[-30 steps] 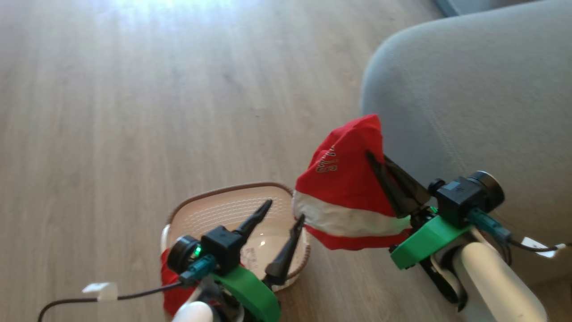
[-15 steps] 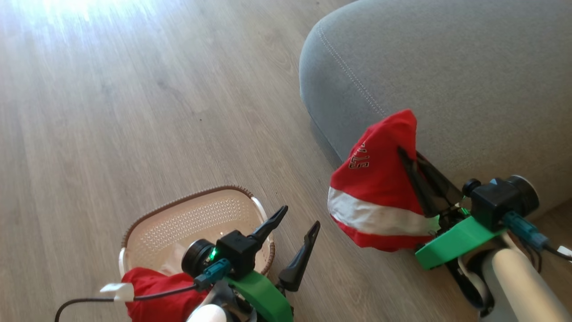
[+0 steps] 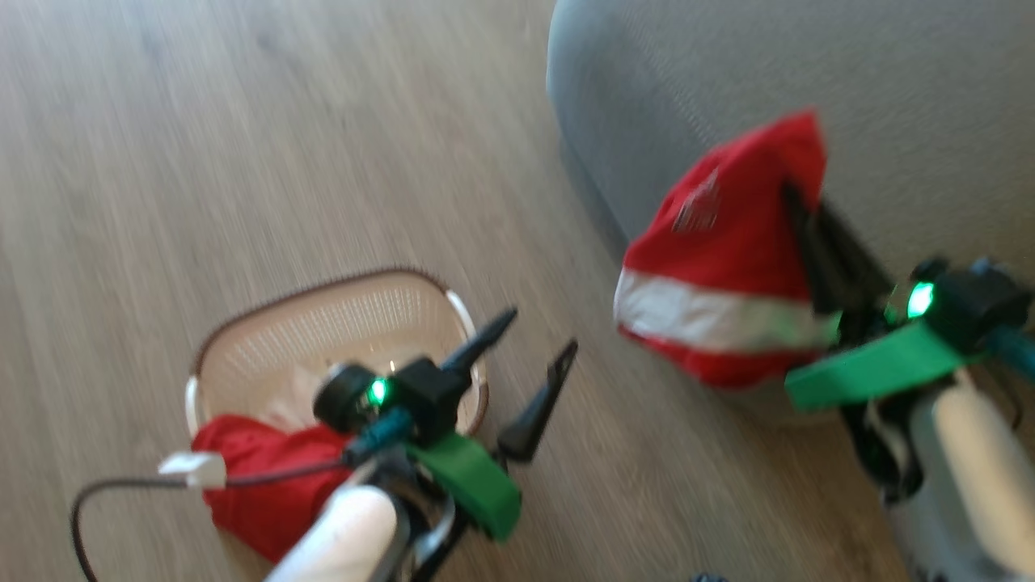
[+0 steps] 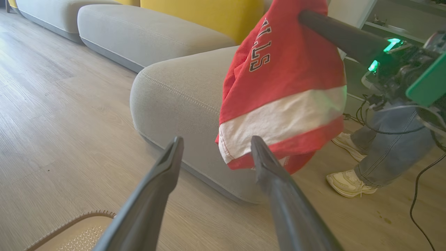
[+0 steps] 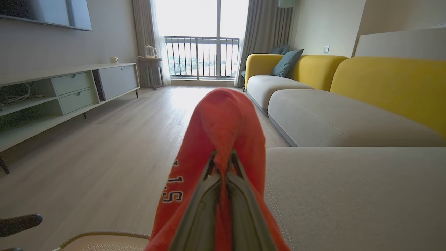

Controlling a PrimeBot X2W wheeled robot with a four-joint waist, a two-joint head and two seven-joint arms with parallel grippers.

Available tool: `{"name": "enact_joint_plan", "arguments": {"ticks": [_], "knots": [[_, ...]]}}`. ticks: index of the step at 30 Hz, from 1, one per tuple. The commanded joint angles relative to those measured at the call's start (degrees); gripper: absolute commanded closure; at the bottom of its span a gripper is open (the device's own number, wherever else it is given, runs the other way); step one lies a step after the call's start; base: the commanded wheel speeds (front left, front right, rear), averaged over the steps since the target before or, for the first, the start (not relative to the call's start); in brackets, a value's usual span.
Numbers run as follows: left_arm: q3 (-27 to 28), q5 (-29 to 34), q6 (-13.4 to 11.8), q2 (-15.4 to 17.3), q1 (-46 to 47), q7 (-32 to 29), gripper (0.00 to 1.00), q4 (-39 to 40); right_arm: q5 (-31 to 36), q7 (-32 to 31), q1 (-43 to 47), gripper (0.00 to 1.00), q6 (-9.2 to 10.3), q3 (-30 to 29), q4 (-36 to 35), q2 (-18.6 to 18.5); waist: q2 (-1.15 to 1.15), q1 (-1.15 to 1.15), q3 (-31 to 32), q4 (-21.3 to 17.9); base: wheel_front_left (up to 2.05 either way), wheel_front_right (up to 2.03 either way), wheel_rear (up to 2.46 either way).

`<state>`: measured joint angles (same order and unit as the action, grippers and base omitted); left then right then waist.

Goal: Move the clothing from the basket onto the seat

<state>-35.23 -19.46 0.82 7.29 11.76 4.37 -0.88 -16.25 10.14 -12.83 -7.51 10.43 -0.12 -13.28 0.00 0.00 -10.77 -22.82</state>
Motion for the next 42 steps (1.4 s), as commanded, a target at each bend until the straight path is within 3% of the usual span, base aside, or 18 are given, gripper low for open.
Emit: {"name": "enact_joint_plan", "arguments": {"ticks": [1, 12, 19, 25, 34, 38, 42], "knots": [[2.3, 0.7, 0.0, 0.5, 4.3, -0.5, 0.0, 2.8, -1.1, 1.1, -4.5, 1.0, 0.02, -0.4, -1.4, 0.2, 0.0, 0.0, -7.2, 1.6, 0.0, 0.0, 0.0], [4.1, 4.9, 2.2, 3.4, 20.8, -5.5, 0.0, 4.8, -3.1, 4.5, -28.6, 1.0, 0.02, -3.9, 8.8, 0.3, 0.0, 0.0, -26.6, 3.6, 0.0, 0.0, 0.0], [2.7, 6.6, 3.6, 3.2, 28.9, -8.3, 0.0, 5.5, -3.8, 4.8, -43.3, 1.0, 0.02, -10.1, 17.7, -6.0, 0.0, 0.0, -32.7, 3.2, 0.0, 0.0, 0.0], [2.1, 6.5, 3.9, 3.3, 30.0, -8.8, 0.0, 5.5, -4.4, 3.3, -55.4, 1.0, 0.02, -17.2, 28.4, -10.4, 0.0, 0.0, -34.5, 3.9, 0.0, 0.0, 0.0], [0.3, 5.6, 3.4, 2.4, 27.4, -7.4, 0.0, 6.1, 5.4, 1.0, -64.5, 1.0, 0.02, -31.5, 45.8, -17.9, 0.0, 0.0, -36.6, 9.6, 0.0, 0.0, 0.0], [0.2, 6.0, 3.1, 2.8, 27.6, -8.0, 0.0, 7.2, 9.6, 1.9, -64.3, 1.0, 0.02, -37.9, 50.8, -17.6, 0.0, 0.0, -38.9, 10.7, 0.0, 0.0, 0.0], [0.0, 6.3, 2.6, 3.1, 27.0, -8.0, 0.0, 7.4, 15.3, 3.7, -62.4, 1.0, 0.02, -43.0, 55.5, -12.8, 0.0, 0.0, -40.0, 11.4, 0.0, 0.0, 0.0]]}}
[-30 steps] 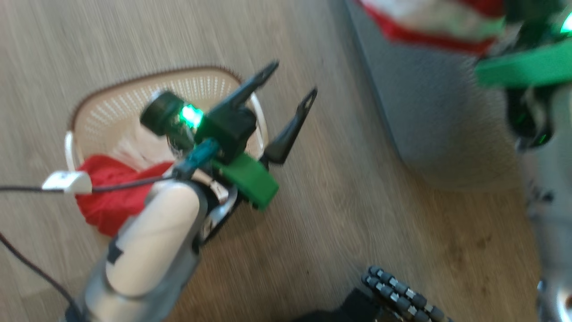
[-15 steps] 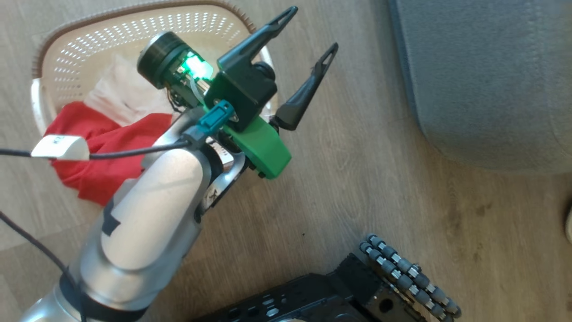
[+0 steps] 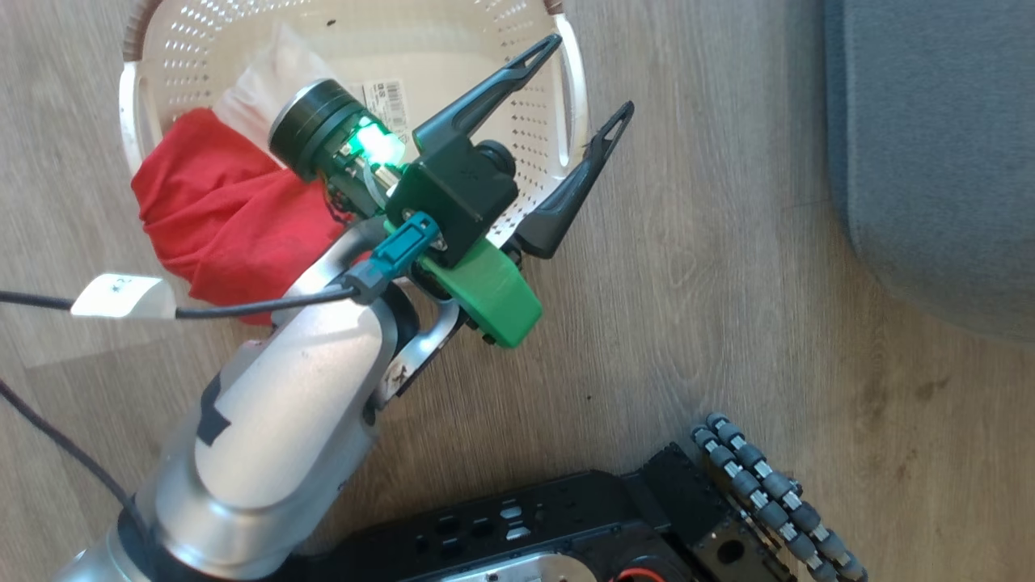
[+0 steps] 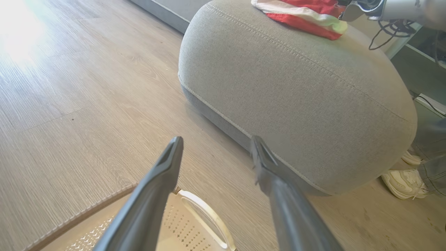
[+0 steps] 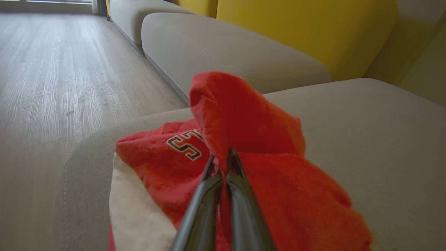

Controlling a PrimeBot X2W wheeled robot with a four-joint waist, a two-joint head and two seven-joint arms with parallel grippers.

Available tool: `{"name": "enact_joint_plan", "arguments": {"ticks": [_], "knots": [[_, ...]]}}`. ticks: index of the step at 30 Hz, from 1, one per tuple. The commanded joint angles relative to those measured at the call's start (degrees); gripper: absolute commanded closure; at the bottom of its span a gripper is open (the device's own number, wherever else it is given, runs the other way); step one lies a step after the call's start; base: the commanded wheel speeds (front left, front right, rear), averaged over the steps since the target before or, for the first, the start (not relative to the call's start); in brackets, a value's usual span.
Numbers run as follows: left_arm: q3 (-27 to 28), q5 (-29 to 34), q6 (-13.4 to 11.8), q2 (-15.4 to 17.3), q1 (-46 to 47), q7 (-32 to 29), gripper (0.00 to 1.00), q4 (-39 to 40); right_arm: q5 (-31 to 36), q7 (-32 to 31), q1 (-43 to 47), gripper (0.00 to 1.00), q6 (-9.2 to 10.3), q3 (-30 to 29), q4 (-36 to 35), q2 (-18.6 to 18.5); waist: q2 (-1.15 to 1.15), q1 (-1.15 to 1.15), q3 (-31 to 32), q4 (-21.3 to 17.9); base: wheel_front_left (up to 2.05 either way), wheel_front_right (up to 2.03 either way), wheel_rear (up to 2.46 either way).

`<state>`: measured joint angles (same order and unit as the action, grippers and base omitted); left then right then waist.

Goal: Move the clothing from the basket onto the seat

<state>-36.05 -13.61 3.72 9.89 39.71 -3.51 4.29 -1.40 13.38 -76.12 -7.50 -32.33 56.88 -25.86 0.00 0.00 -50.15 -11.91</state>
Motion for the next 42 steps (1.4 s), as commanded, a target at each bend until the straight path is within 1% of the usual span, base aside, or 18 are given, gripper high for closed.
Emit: {"name": "enact_joint_plan", "arguments": {"ticks": [1, 2, 3, 4, 5, 7, 11, 14, 16, 17, 19, 20, 24, 27, 32, 35, 36, 42], "knots": [[0.7, 0.5, -0.5, 0.5, -1.1, -0.1, 0.0, 2.3, 1.4, 0.8, 1.0, 1.0, 0.01, -1.0, -0.9, 1.0, 0.0, 0.0, -0.9, 0.5, 0.0, 0.0, 0.0], [0.7, 0.6, -0.8, 0.5, -1.2, -0.1, 0.0, 2.4, 2.4, 1.0, 0.8, 1.0, 0.01, -1.6, -0.7, 2.0, 0.0, 0.0, -1.0, 0.5, 0.0, 0.0, 0.0], [0.8, 0.5, -1.0, 0.6, -1.3, -0.1, 0.0, 2.5, 3.2, 1.2, 0.6, 0.97, 0.01, -2.2, -0.7, 2.7, 0.0, 0.0, -1.1, 0.3, 0.0, 0.0, 0.0], [1.4, 0.4, -1.3, 1.0, -1.4, 0.1, 0.0, 2.6, 5.2, 1.5, 0.4, 0.3, 0.01, -3.0, -1.6, 4.2, 0.0, 0.0, -1.0, -0.3, 0.0, 0.0, 0.0], [1.7, 0.2, -1.4, 1.4, -1.7, 0.3, 0.0, 2.4, 6.2, 1.5, 0.5, 0.0, 0.01, -2.8, -1.5, 5.2, 0.0, 0.0, -0.6, -0.7, 0.0, 0.0, 0.0], [2.2, -0.4, -1.5, 1.8, -2.3, 1.0, 0.0, 1.7, 6.7, 1.6, 0.8, 0.0, 0.01, -2.7, -2.6, 6.9, 0.0, 0.0, 1.0, -1.2, 0.0, 0.0, 0.0], [2.6, -1.6, -1.6, 1.2, -3.2, 3.2, 0.0, -0.2, 6.8, 1.6, 5.4, 0.0, 0.01, 1.0, -7.2, 8.4, 0.0, 0.0, 5.3, -1.3, 0.0, 0.0, 0.0], [3.2, -3.0, -1.8, 0.4, -4.2, 5.5, 0.0, -2.5, 5.5, 1.6, 11.9, 0.0, 0.01, 5.2, -11.8, 8.8, 0.0, 0.0, 9.7, -1.0, 0.0, 0.0, 0.0], [4.1, -4.9, -2.0, -0.2, -5.6, 7.2, 0.0, -4.4, 3.4, 1.6, 16.9, 0.0, 0.01, 8.1, -15.5, 9.2, 0.0, 0.0, 13.1, -0.7, 0.0, 0.0, 0.0], [4.8, -6.4, -2.0, -0.8, -6.6, 7.9, 0.0, -5.3, 2.3, 1.6, 19.4, 0.0, 0.01, 9.7, -17.7, 9.4, 0.0, 0.0, 14.8, -0.5, 0.0, 0.0, 0.0], [6.1, -8.0, -2.3, -0.6, -8.2, 9.2, 0.0, -7.1, 0.9, 1.6, 24.7, 0.0, 0.01, 12.5, -23.4, 9.3, 0.0, 0.0, 18.0, -0.4, 0.0, 0.0, 0.0], [7.3, -9.3, -2.6, -0.2, -9.6, 10.2, 0.0, -8.8, -1.4, 1.6, 29.5, 0.0, 0.01, 13.3, -28.7, 10.2, 0.0, 0.0, 20.7, 0.0, 0.0, 0.0, 0.0], [9.6, -11.7, -3.5, -0.3, -12.5, 12.9, 0.0, -13.1, -1.8, 1.6, 39.5, 0.0, 0.01, 14.9, -38.0, 11.2, 0.0, 0.0, 26.6, 3.2, 0.0, 0.0, 0.0], [11.7, -13.4, -4.2, -0.3, -14.2, 14.9, 0.0, -16.4, -1.5, 1.6, 46.4, 0.0, 0.01, 15.7, -43.0, 13.0, 0.0, 0.0, 29.9, 6.2, 0.0, 0.0, 0.0], [14.6, -14.6, -4.9, 0.6, -17.7, 17.2, 0.0, -21.7, 0.1, 1.4, 55.8, 0.0, 0.01, 18.2, -47.5, 17.1, 0.0, 0.0, 35.5, 11.1, 0.0, 0.0, 0.0], [16.8, -15.2, -5.4, 1.2, -19.9, 18.0, 0.0, -24.6, 1.0, 1.4, 60.6, 0.0, 0.01, 19.2, -48.2, 19.6, 0.0, 0.0, 38.3, 13.5, 0.0, 0.0, 0.0], [16.8, -15.2, -5.4, 1.2, -19.9, 18.0, 0.0, -24.6, 1.0, 1.4, 60.6, 0.0, 0.01, 19.2, -48.2, 19.6, 0.0, 0.0, 38.3, 13.5, 0.0, 0.0, 0.0], [21.5, -14.4, -6.7, 2.2, -24.0, 18.5, 0.0, -26.5, 4.1, 1.6, 67.3, 0.0, 0.01, 21.7, -46.9, 22.3, 0.0, 0.0, 42.4, 16.2, 0.0, 0.0, 0.0]]}}
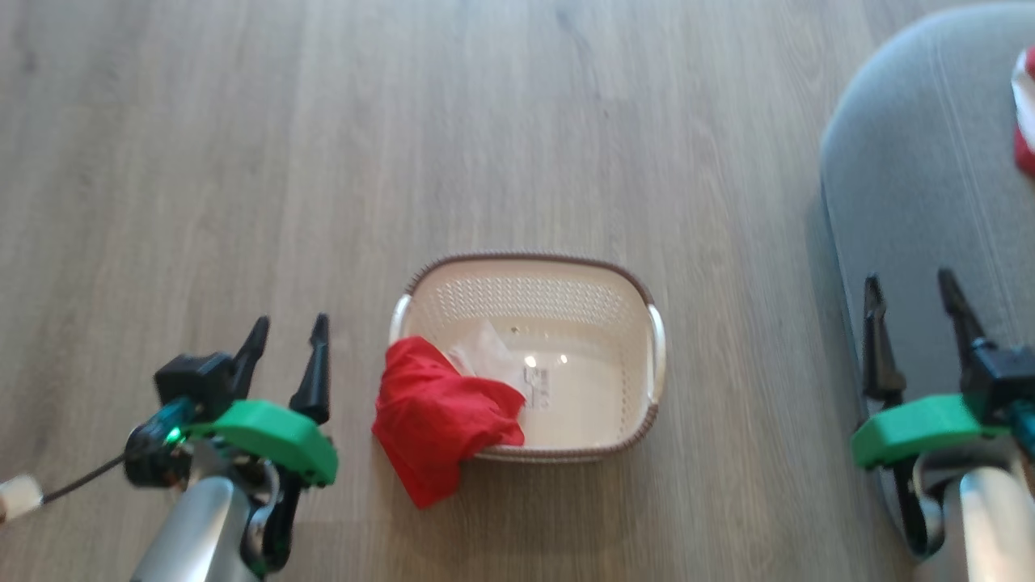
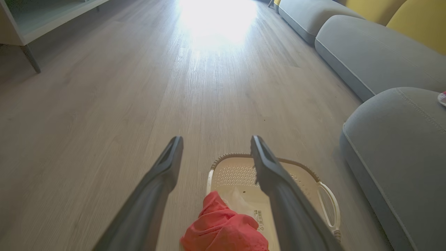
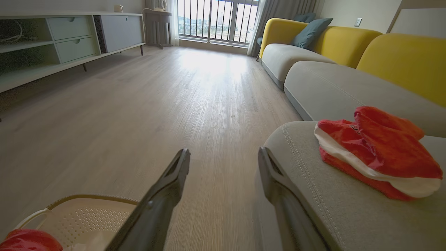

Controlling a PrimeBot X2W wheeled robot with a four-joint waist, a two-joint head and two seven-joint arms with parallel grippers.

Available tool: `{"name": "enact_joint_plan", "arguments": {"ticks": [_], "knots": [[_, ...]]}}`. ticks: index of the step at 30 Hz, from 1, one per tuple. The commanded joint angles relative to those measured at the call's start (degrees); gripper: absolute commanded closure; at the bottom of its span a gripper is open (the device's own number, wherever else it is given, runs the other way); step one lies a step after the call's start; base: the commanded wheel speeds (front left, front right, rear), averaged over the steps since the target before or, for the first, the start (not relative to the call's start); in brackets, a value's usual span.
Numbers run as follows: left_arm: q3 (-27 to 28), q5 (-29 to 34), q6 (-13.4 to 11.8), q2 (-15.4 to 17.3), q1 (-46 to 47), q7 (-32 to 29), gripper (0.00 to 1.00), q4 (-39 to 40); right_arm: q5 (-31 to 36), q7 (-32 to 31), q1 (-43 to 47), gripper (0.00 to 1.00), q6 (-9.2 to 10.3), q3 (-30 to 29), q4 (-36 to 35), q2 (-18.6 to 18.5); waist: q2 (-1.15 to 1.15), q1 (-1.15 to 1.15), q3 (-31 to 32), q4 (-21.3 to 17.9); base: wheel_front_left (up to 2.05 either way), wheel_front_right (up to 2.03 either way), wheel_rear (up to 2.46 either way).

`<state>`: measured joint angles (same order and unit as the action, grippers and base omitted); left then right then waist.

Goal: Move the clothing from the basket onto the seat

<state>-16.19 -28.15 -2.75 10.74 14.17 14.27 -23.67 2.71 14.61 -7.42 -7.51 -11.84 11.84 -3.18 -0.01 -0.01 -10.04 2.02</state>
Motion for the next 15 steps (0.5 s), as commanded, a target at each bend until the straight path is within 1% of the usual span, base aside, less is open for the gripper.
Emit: {"name": "enact_joint_plan", "arguments": {"ticks": [1, 4, 6, 11, 15], "knots": [[2.7, 0.3, -0.3, 1.2, 0.8, 0.7, 0.0, 1.8, 0.5, 0.3, -0.6, 0.0, 0.02, 1.5, -1.6, -0.2, 0.01, 0.01, 2.9, 2.5, 0.0, 0.0, 0.0], [5.1, 1.1, -0.4, 0.5, -1.8, 0.7, 0.0, 3.1, 0.7, 0.4, 1.6, 0.0, 0.02, 2.5, -1.3, 0.2, 0.01, 0.01, 4.8, 3.1, 0.0, 0.0, 0.0], [6.3, 1.7, -0.3, 0.0, -3.3, 0.7, 0.0, 3.8, -0.4, 0.4, 2.9, 0.0, 0.02, 3.5, -1.2, 0.3, 0.01, 0.01, 6.0, 3.1, 0.0, 0.0, 0.0], [8.2, 3.4, 0.7, -0.9, -5.9, 0.7, 0.0, 4.6, -3.4, 0.4, 5.6, 0.0, 0.02, 4.2, -1.2, 0.3, 0.01, 0.01, 8.2, 3.2, 0.0, 0.0, 0.0], [9.6, 4.3, 1.3, -1.6, -7.2, 0.7, 0.0, 5.4, -4.1, 0.4, 7.0, 0.0, 0.02, 4.6, -1.2, 0.3, 0.01, 0.01, 9.3, 2.7, 0.0, 0.0, 0.0]]}}
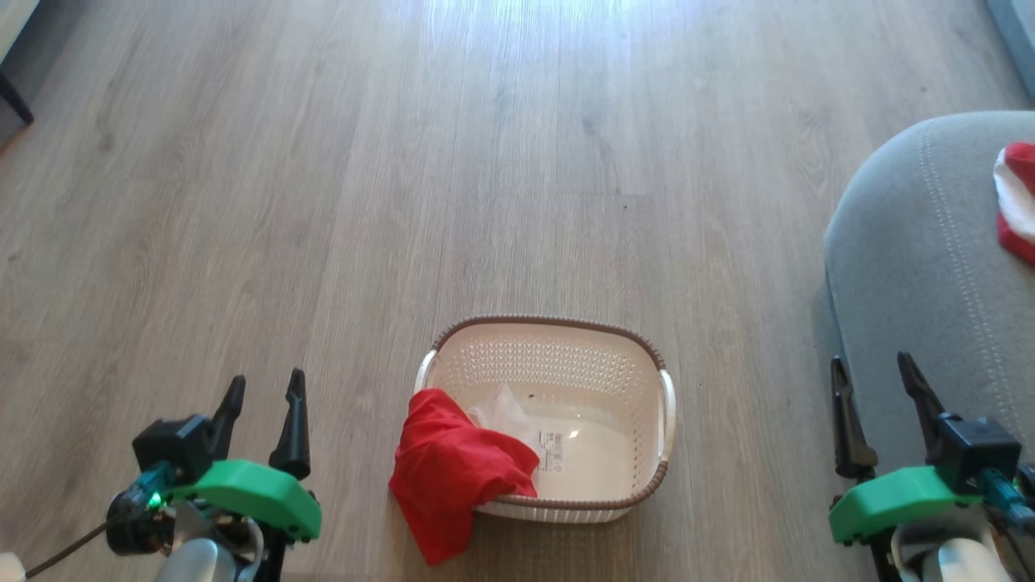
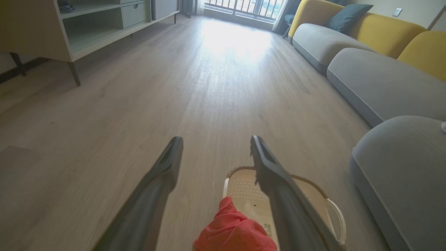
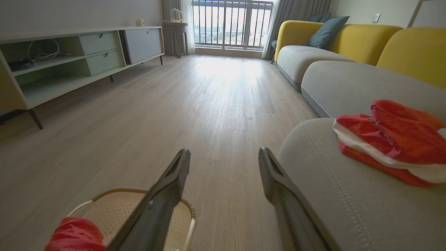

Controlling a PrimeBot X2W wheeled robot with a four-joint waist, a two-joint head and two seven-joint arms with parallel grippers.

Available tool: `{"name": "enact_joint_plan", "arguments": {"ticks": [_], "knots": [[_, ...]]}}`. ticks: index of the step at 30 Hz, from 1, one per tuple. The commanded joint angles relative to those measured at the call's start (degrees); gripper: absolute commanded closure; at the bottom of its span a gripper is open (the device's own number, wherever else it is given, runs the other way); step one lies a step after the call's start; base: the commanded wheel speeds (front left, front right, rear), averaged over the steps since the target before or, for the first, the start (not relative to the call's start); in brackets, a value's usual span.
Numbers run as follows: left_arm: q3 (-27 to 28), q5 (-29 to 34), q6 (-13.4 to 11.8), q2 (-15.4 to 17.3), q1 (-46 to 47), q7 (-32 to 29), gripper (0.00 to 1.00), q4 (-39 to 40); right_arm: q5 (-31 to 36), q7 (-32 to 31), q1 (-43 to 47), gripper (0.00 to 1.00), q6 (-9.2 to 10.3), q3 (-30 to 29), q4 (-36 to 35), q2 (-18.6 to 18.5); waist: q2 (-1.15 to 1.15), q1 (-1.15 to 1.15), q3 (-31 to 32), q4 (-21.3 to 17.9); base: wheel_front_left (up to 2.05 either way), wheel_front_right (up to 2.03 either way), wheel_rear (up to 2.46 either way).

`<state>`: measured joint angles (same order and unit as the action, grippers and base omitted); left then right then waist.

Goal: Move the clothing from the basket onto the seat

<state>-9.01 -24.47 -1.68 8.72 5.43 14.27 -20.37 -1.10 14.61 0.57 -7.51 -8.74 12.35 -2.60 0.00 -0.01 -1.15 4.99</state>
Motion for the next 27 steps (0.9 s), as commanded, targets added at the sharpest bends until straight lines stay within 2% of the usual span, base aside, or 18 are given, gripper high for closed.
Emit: {"name": "enact_joint_plan", "arguments": {"ticks": [1, 27], "knots": [[2.7, 0.9, 0.3, 0.3, 1.3, 0.7, 0.0, 2.2, -0.4, 0.4, -0.7, 0.0, 0.02, 1.6, -1.7, -0.3, 0.0, 0.01, 0.5, -0.4, 0.0, 0.0, 0.0], [4.7, 4.2, 2.4, -1.4, 1.8, 0.7, 0.0, 2.8, -1.8, 0.4, -2.2, 0.0, 0.02, 4.1, -1.9, -0.3, 0.0, 0.01, -1.9, -1.3, 0.0, 0.0, 0.0]]}}
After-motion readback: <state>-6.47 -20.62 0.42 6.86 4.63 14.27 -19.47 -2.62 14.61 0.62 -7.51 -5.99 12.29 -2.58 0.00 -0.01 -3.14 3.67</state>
